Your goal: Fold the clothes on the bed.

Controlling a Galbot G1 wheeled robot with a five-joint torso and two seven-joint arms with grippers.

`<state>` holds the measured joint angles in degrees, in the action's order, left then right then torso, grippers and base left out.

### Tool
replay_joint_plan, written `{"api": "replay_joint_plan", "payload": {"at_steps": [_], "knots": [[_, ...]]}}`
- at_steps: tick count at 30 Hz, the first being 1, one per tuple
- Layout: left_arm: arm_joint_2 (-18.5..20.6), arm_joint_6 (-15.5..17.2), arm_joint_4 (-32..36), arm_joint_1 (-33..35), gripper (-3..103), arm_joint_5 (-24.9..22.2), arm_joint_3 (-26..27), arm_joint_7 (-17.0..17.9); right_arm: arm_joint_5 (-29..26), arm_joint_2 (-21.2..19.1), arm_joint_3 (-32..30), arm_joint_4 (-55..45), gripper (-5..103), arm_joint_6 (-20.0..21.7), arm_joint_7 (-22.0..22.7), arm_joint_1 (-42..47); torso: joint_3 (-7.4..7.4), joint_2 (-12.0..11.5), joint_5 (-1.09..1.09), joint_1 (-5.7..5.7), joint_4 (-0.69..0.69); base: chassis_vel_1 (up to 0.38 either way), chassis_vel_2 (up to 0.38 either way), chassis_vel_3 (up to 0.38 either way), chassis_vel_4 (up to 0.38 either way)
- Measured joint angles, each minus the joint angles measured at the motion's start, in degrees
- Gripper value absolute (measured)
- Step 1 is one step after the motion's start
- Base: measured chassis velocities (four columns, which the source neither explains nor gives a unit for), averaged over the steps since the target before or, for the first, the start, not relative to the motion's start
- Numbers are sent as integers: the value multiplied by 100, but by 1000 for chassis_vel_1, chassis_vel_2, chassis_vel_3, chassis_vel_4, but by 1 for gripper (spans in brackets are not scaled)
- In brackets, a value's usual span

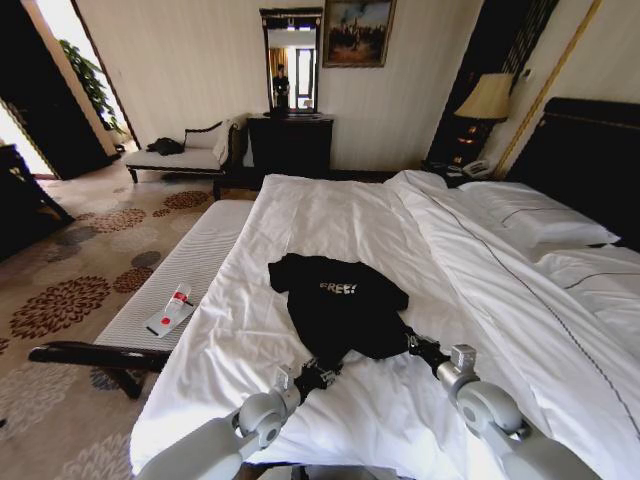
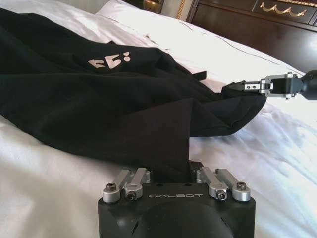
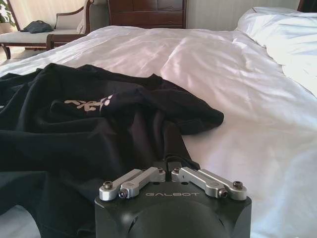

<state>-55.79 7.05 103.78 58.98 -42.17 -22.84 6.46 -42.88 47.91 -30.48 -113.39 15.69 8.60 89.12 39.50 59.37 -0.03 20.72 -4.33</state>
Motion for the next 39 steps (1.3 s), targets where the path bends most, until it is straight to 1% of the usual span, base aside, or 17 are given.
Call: {"api": "replay_joint_plan", "payload": {"at_steps": [3, 4, 6, 7, 10, 14, 17, 18, 20, 21, 22, 25, 28, 31, 32, 35, 39], "knots": [[-15, -16, 16, 70, 21, 21, 73, 6, -6, 1, 7, -9, 1, 7, 5, -5, 0, 0, 0, 0, 0, 0, 0, 0, 0], [-15, -16, 16, 70, 21, 21, 73, 6, -6, 1, 7, -9, 1, 7, 5, -5, 0, 0, 0, 0, 0, 0, 0, 0, 0], [-16, -17, 56, 107, 11, 39, 116, 20, -7, 1, 9, -16, 1, 9, 9, -4, 0, 0, 0, 0, 0, 0, 0, 0, 0], [-12, -17, 76, 124, 11, 44, 137, 27, -7, 2, 9, -20, 1, 9, 10, 0, 0, 0, 0, 0, 0, 0, 0, 0, 0], [14, -17, 145, 192, 3, 61, 214, 35, -4, 15, 2, -43, 1, 9, 14, 28, 0, 0, 0, 0, 0, 0, 0, 0, 0], [113, -17, 340, 343, 3, 68, 405, 60, -34, 43, -110, -167, 1, 32, 14, 191, 0, 0, -1, 0, 0, 0, 0, 0, 0], [438, 0, 776, 702, 3, 39, 730, 147, -310, 50, -405, -609, 1, 180, 74, 704, 0, 0, -1, 0, 0, 0, 0, 0, 0], [438, 0, 776, 702, 3, 39, 730, 147, -310, 50, -405, -609, 1, 180, 74, 704, 0, 0, -1, 0, 0, 0, 0, 0, 0], [905, 2, 1184, 1196, 3, 34, 1110, 150, -381, 63, -640, -1053, 1, 264, 141, 1262, -1, 0, -2, 0, -2, 0, 0, 0, 0], [1109, 1, 1355, 1471, 3, 32, 1346, 130, -290, 101, -718, -1212, 1, 273, 153, 1495, -1, 1, -3, -1, 0, 0, 0, 0, 0], [1109, 1, 1355, 1471, 3, 32, 1346, 130, -290, 101, -718, -1212, 1, 273, 153, 1495, -1, 1, -3, -1, 0, 0, 0, 0, 0], [1505, 1, 1786, 2157, 3, -63, 2005, 143, 7, 335, -738, -1344, 1, 277, 169, 1844, -2, 1, -3, -2, 2, 0, 0, 0, 0], [1663, 3, 2021, 2394, 3, -156, 2244, 183, 73, 469, -671, -1309, 1, 278, 238, 1953, -2, 1, -2, -2, 1, 0, 0, 0, 0], [2003, 4, 2467, 2730, 3, -243, 2559, 198, 259, 692, -638, -1399, 1, 275, 309, 2254, 0, 0, -1, -1, 2, 0, 0, 0, 0], [2003, 4, 2467, 2730, 3, -243, 2559, 198, 259, 692, -638, -1399, 1, 275, 309, 2254, 0, 0, -1, -1, 2, 0, 0, 0, 0], [2326, 4, 2822, 2846, 3, -297, 2659, 290, 504, 994, -663, -1642, 1, 275, 376, 2642, -1, 0, -2, -1, -5, 0, 0, 0, 0], [2448, 10, 3076, 3000, 3, -297, 2767, 375, 862, 1194, -560, -1806, 1, 286, 477, 2896, -1, 0, -2, -2, 0, 0, 0, 0, 0]]}}
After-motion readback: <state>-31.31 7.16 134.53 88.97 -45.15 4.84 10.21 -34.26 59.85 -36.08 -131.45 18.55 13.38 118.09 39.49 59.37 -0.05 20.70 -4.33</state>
